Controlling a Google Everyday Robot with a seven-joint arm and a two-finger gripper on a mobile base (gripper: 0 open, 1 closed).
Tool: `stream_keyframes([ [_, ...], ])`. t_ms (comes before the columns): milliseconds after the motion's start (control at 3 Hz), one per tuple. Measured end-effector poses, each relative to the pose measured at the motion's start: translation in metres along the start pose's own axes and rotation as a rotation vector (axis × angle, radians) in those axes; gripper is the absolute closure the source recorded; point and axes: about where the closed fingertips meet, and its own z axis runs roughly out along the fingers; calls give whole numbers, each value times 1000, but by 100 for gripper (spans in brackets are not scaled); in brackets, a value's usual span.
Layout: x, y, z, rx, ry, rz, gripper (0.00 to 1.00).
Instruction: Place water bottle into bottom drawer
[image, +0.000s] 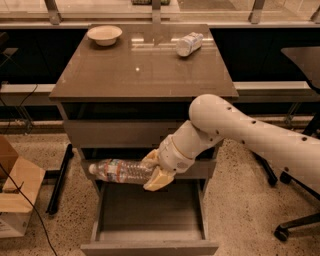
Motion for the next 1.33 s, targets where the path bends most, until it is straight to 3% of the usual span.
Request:
stream_keyframes([
  [333, 26, -23, 40, -31, 44, 118, 100],
  [667, 25, -22, 43, -40, 45, 134, 100],
  [1000, 44, -19, 65, -54, 81, 169, 100],
  [1333, 83, -16, 98, -58, 114, 249, 100],
])
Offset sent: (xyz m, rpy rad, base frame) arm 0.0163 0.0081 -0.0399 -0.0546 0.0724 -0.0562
